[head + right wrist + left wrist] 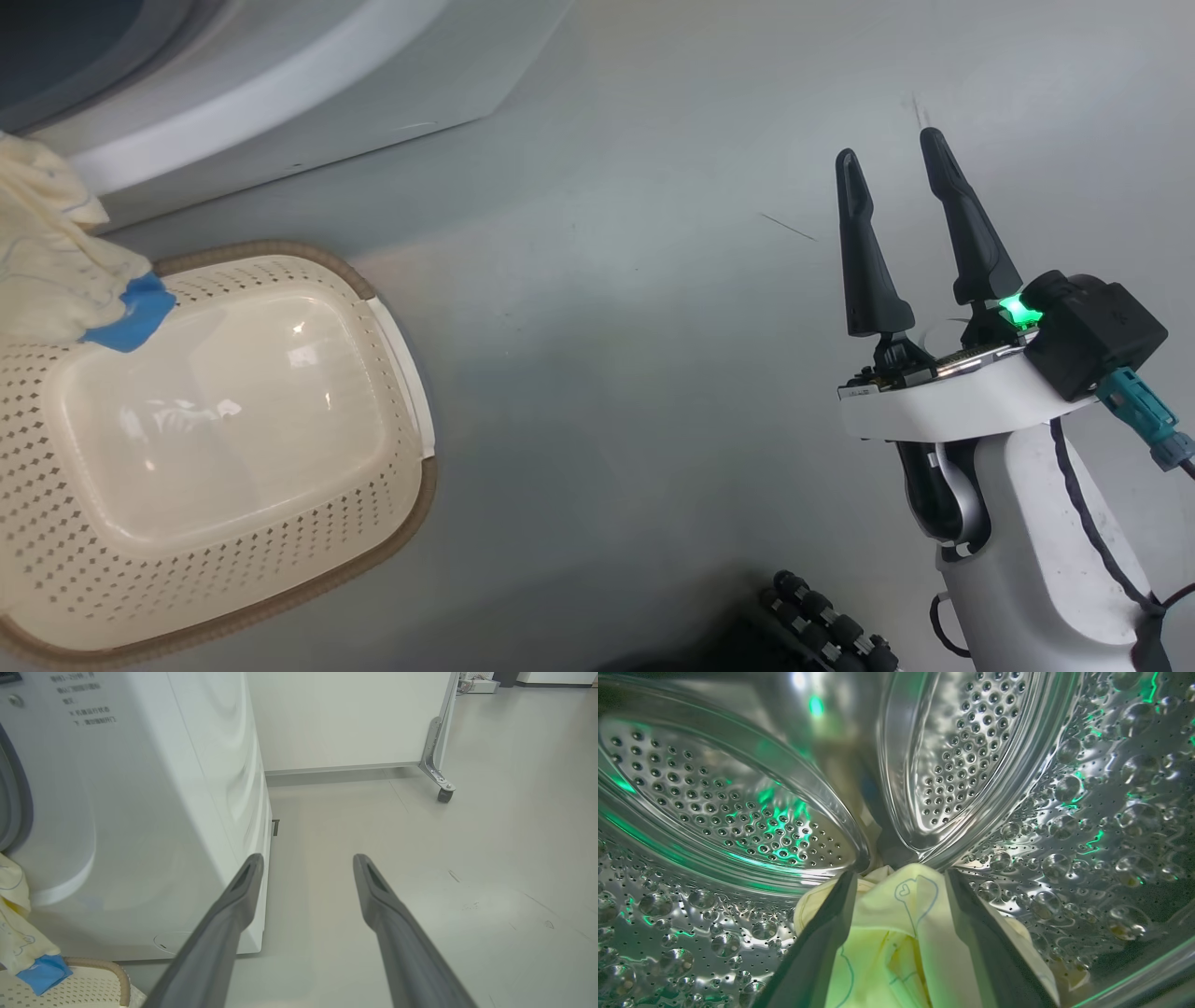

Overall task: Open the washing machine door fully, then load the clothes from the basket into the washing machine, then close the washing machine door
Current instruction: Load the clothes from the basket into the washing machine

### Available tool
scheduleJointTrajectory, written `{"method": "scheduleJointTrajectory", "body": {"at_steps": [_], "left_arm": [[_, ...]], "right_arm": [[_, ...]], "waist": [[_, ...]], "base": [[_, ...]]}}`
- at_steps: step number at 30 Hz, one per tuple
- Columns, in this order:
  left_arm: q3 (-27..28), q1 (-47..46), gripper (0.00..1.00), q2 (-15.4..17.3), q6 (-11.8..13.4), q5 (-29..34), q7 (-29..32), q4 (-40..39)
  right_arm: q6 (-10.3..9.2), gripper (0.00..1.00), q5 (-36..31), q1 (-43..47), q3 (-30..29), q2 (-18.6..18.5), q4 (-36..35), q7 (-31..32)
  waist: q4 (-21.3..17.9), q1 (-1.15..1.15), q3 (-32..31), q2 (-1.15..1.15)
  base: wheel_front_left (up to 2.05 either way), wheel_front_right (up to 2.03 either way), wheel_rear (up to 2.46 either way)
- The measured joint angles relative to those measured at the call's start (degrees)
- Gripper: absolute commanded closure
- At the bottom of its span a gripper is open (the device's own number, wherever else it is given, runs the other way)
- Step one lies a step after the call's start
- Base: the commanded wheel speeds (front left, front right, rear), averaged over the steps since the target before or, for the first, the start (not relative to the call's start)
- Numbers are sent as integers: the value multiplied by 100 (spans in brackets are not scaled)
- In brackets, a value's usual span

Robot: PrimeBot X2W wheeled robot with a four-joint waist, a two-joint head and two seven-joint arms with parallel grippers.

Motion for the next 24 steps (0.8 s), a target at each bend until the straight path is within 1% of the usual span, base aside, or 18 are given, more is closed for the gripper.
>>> {"method": "scheduleJointTrajectory", "body": {"at_steps": [4,9,14,17,21,24], "left_arm": [[12,369,0,-196,36,-46,-255,-54],[-12,797,0,-302,80,-45,-541,-148],[57,1345,0,-355,271,-56,-934,-335],[71,1673,0,-461,345,-54,-1135,-465],[70,2269,0,-594,475,-54,-1185,-647],[66,2689,0,-759,571,-55,-1188,-802]], "right_arm": [[0,0,-82,1,-51,-1,25,0],[1,0,-129,4,-62,-2,94,0],[1,0,-179,25,-167,-4,140,0],[1,0,-235,55,-209,-8,190,0],[1,0,-311,186,-257,-8,268,1],[1,0,-386,286,-354,-10,298,0]], "waist": [[99,0,-136,0],[194,-1,-297,0],[312,-1,-518,0],[382,-1,-660,0],[468,-1,-866,0],[536,-1,-1021,0]], "base": [[0,0,0],[0,0,0],[0,0,0],[0,0,0],[0,0,0],[0,0,0]]}}
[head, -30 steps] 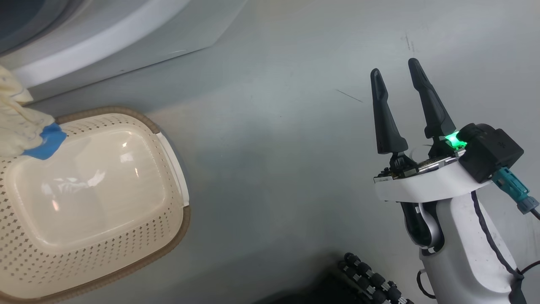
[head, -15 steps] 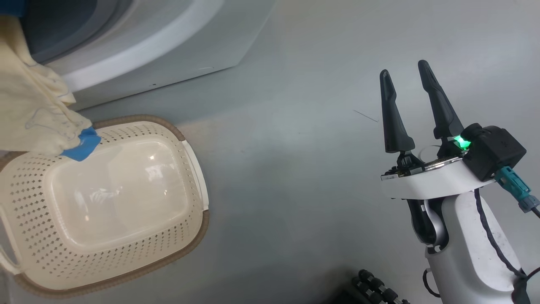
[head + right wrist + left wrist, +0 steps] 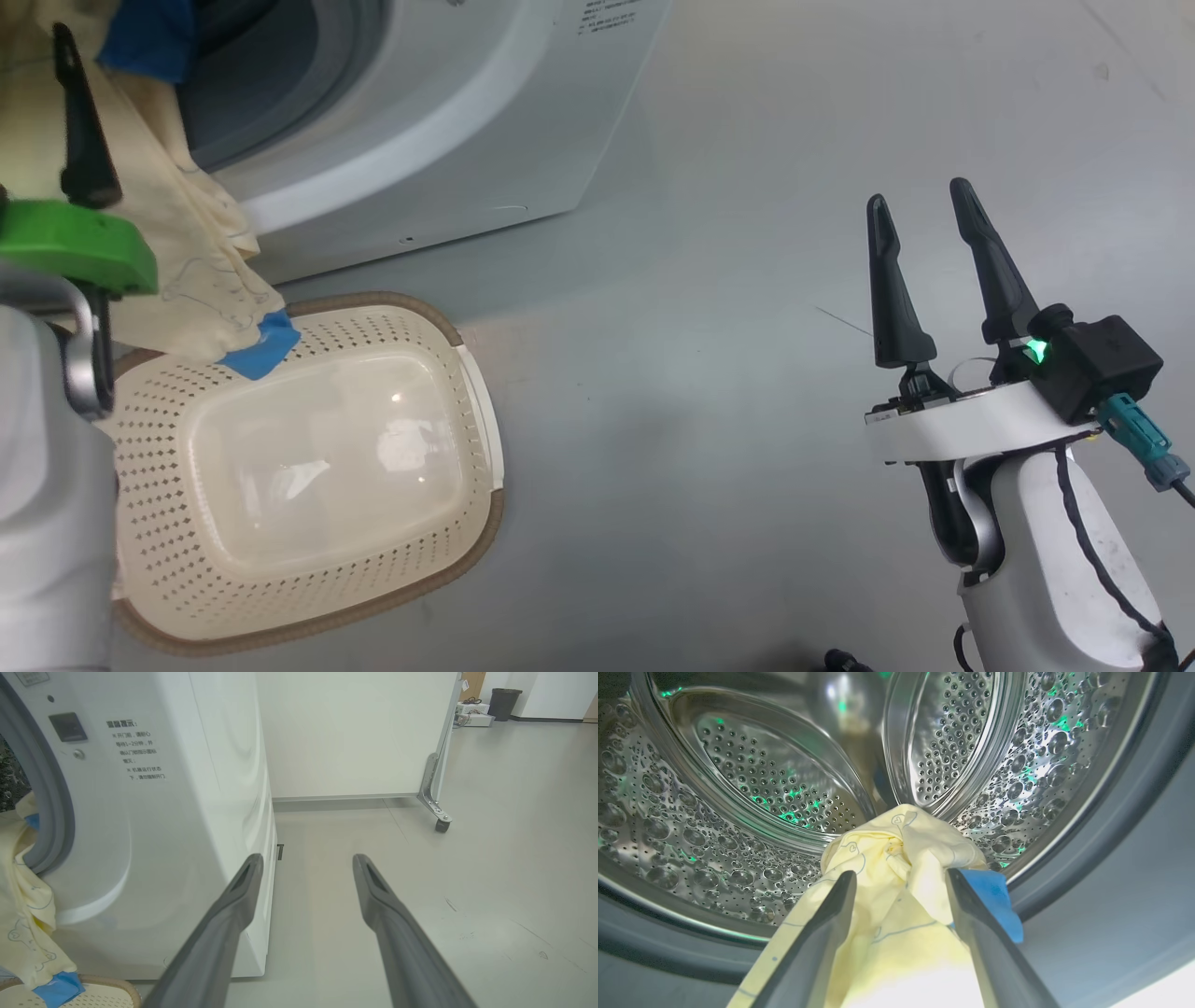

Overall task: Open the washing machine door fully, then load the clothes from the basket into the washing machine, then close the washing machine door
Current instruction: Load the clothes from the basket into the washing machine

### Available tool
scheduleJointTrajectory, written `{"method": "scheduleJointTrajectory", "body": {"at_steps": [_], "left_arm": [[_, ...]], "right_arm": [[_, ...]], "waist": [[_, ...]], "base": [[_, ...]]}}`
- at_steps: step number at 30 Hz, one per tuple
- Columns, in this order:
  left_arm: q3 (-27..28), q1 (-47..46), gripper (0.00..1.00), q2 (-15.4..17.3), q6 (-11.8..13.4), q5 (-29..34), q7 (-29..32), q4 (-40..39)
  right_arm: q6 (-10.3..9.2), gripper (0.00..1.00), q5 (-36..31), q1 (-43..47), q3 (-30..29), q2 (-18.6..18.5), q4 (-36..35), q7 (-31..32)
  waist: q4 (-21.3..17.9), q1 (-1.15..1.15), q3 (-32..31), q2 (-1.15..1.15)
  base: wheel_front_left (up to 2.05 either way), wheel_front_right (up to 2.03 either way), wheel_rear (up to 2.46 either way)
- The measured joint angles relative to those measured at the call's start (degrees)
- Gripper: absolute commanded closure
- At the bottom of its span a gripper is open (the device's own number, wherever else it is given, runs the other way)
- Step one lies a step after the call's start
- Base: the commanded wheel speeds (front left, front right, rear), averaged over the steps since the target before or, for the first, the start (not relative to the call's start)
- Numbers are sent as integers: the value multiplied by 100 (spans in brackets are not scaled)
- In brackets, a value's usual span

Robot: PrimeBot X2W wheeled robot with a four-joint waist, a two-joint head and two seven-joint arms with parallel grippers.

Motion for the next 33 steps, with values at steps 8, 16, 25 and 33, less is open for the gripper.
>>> {"method": "scheduleJointTrajectory", "body": {"at_steps": [8,16,25,33], "left_arm": [[-109,1039,0,-561,157,-62,-51,-527],[-309,1991,0,-817,198,-66,-66,-937],[-474,2733,0,-833,243,-49,-67,-1335],[-580,3292,0,-834,243,-31,-67,-1555]], "right_arm": [[0,0,-146,259,-166,-64,78,0],[7,0,-267,363,-242,-146,151,1],[9,0,-316,672,-232,-136,270,0],[31,0,-319,952,-164,-119,399,1]], "waist": [[258,0,-375,0],[554,0,-734,0],[811,0,-1172,0],[985,0,-1546,0]], "base": [[0,0,0],[0,0,0],[0,0,0],[0,0,0]]}}
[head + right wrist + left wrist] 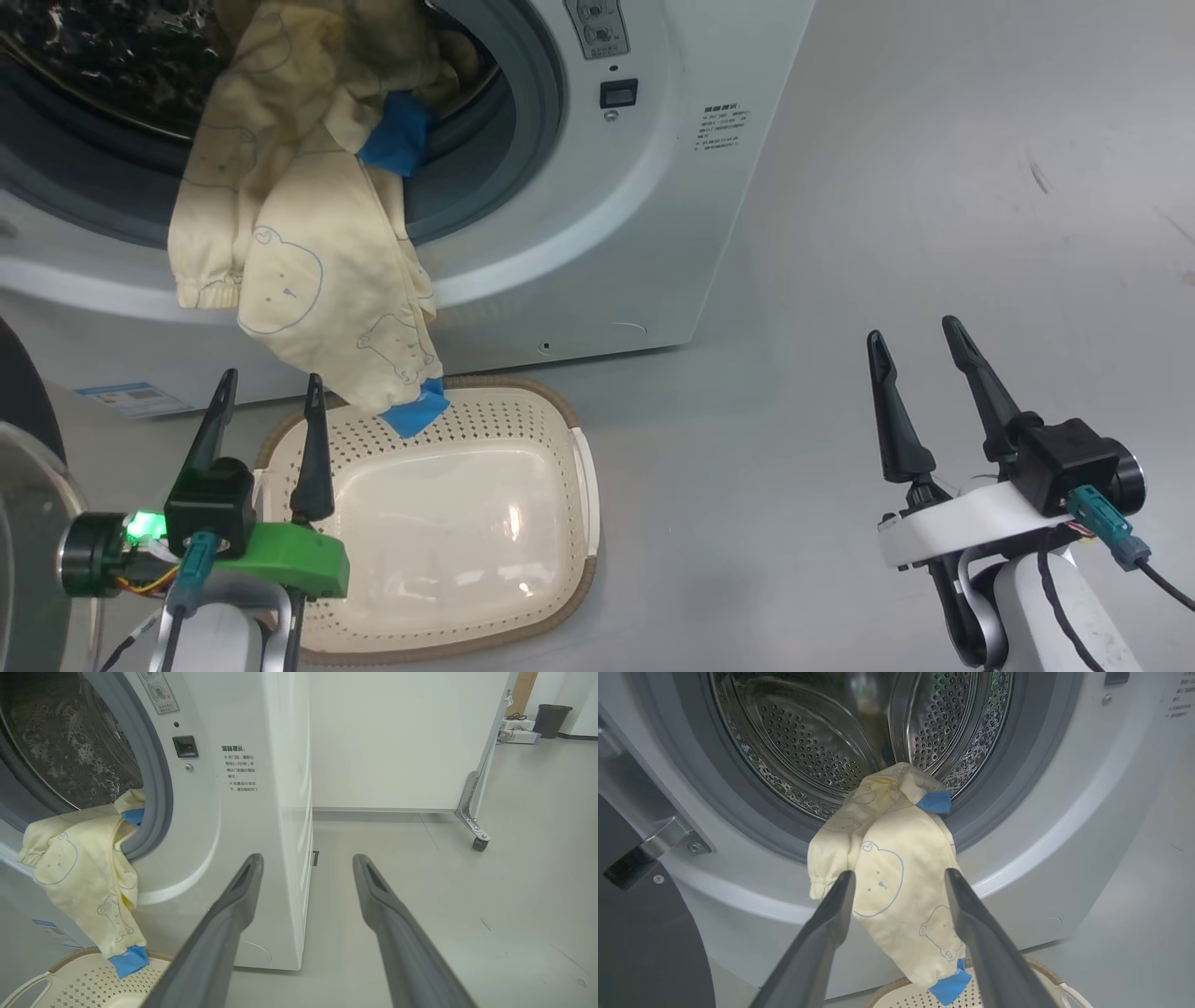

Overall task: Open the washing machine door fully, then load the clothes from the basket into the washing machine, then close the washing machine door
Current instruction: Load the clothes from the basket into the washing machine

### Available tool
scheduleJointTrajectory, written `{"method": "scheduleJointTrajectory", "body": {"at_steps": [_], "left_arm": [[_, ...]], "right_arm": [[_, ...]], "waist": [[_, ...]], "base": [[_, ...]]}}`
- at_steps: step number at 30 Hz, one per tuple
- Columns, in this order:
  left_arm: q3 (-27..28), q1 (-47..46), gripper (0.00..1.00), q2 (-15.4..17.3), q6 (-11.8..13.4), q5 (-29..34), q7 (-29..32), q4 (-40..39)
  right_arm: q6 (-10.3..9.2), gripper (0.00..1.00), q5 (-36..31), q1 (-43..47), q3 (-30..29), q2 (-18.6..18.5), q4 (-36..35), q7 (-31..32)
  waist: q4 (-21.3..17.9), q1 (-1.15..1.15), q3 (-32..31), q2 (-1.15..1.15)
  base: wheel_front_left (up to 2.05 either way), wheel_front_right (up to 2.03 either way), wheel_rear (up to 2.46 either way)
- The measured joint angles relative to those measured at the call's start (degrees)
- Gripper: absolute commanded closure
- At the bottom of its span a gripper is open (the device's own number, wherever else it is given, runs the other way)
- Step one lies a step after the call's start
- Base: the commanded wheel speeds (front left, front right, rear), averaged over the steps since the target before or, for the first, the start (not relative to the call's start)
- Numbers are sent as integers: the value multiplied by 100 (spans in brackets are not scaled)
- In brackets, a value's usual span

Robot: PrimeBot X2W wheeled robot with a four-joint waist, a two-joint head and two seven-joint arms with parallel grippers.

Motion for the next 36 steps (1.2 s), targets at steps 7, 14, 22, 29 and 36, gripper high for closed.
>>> {"method": "scheduleJointTrajectory", "body": {"at_steps": [7,14,22,29,36], "left_arm": [[-35,320,0,-11,0,-11,0,-244],[-24,463,0,-13,11,-19,0,-422],[-27,548,0,-15,58,-19,24,-579],[15,551,0,-16,75,-41,133,-670],[44,548,0,-16,77,-180,393,-530]], "right_arm": [[37,0,-3,98,93,8,-1,0],[46,0,-3,154,125,16,-45,0],[46,0,-3,198,123,22,-62,0],[57,0,-3,200,131,27,-137,0],[78,0,-3,198,170,38,-220,0]], "waist": [[73,0,-217,0],[29,0,-196,0],[-31,0,-166,0],[-66,0,-117,0],[-110,0,47,0]], "base": [[0,0,0],[0,0,0],[0,0,0],[0,0,0],[0,0,0]]}}
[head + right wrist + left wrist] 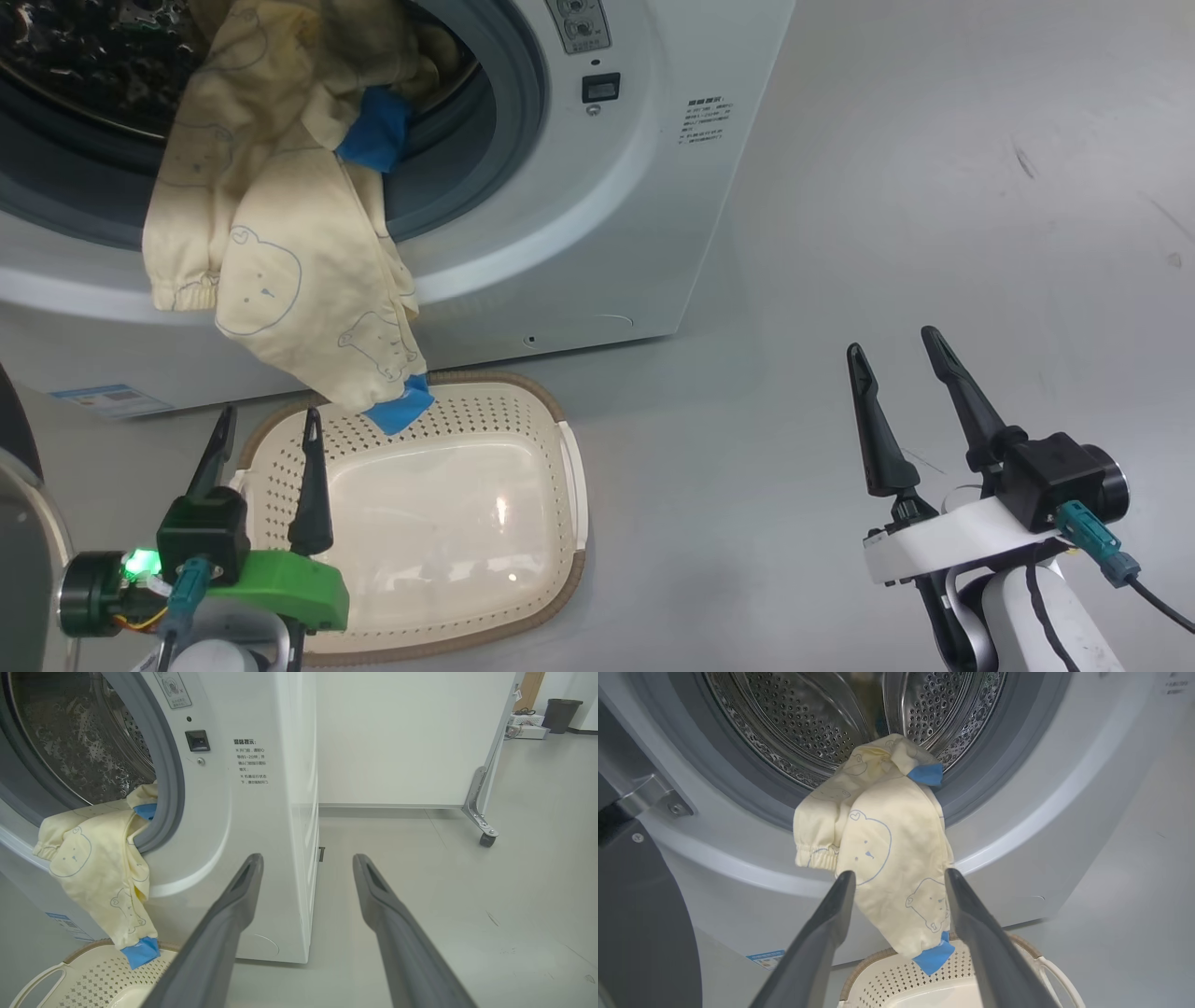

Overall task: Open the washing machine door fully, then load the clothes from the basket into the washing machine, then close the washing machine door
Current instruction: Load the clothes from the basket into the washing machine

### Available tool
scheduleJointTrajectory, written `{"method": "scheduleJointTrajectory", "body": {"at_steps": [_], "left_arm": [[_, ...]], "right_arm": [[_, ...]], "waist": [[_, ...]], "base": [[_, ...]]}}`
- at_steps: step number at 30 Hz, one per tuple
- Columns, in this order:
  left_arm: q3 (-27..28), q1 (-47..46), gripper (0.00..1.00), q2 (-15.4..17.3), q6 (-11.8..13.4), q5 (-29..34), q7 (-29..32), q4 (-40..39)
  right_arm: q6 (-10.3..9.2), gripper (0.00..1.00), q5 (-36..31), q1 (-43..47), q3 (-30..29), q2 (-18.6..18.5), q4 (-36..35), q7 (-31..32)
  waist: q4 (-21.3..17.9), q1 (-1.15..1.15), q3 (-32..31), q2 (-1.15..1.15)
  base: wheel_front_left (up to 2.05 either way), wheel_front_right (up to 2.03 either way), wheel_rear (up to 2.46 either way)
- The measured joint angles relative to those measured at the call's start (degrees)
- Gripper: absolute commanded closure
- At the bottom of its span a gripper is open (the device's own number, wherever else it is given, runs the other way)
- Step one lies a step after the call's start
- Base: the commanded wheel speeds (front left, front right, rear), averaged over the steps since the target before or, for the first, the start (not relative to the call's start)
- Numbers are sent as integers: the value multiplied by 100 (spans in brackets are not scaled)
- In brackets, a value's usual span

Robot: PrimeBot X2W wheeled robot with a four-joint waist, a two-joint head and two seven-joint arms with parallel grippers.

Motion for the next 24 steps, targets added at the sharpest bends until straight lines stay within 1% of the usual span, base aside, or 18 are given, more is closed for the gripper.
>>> {"method": "scheduleJointTrajectory", "body": {"at_steps": [7,11,17,21,24], "left_arm": [[100,-104,0,7,-31,-205,232,296],[196,-399,0,37,-79,-303,346,509],[293,-918,0,91,-82,-338,521,794],[559,-1338,0,290,-75,-355,615,1070],[654,-1564,0,414,-67,-354,642,1184]], "right_arm": [[1,0,1,-10,35,5,-76,0],[18,0,3,-33,73,11,-120,0],[20,0,10,-235,83,20,-231,0],[45,0,30,-389,89,26,-285,0],[46,0,78,-460,90,36,-300,0]], "waist": [[-77,0,213,0],[-149,0,389,0],[-277,0,691,0],[-398,0,955,0],[-476,1,1102,0]], "base": [[0,0,0],[0,0,0],[0,0,0],[0,0,0],[0,0,0]]}}
